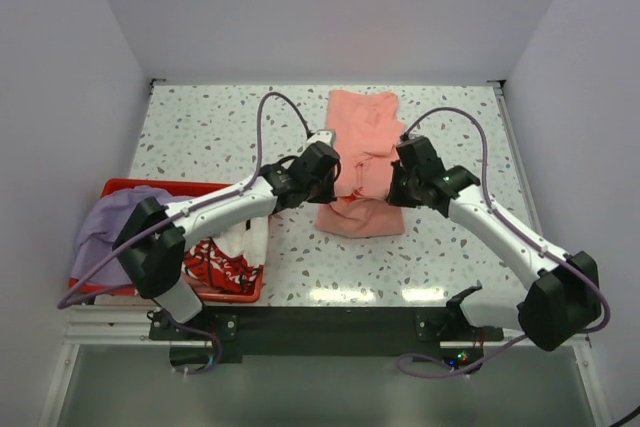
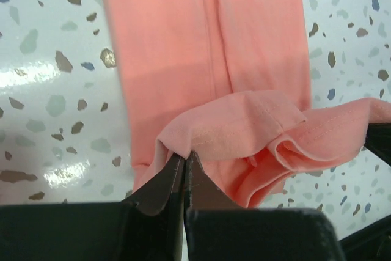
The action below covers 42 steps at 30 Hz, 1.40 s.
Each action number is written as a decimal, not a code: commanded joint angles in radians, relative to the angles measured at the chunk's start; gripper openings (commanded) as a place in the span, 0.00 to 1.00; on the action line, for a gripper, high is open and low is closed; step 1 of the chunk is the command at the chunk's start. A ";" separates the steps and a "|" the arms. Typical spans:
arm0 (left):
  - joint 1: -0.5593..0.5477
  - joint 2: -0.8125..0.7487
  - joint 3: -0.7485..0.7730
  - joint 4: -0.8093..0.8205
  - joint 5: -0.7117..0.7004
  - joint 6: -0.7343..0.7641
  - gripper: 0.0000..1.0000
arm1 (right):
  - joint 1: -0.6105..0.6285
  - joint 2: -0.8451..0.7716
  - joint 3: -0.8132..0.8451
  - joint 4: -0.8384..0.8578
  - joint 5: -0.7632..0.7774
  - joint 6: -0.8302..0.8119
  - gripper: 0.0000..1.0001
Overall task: Fold and stack the t-shirts
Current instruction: Fold the tshirt
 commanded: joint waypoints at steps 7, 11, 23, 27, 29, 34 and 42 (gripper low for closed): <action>0.127 0.119 0.156 0.067 0.095 0.125 0.00 | -0.090 0.157 0.155 0.101 -0.004 -0.068 0.00; 0.154 0.180 0.225 0.072 0.124 0.154 0.00 | -0.118 0.200 0.187 0.111 -0.005 -0.076 0.00; 0.228 0.350 0.353 0.100 0.209 0.229 0.06 | -0.180 0.381 0.272 0.147 -0.070 -0.082 0.00; 0.254 0.413 0.392 0.112 0.262 0.249 0.06 | -0.191 0.438 0.312 0.145 -0.073 -0.088 0.00; 0.265 0.429 0.409 0.118 0.282 0.257 0.06 | -0.200 0.453 0.324 0.139 -0.071 -0.091 0.00; 0.285 0.475 0.441 0.123 0.308 0.284 0.09 | -0.220 0.507 0.342 0.142 -0.076 -0.088 0.00; 0.305 0.495 0.467 0.132 0.359 0.304 0.43 | -0.240 0.559 0.407 0.131 -0.088 -0.113 0.24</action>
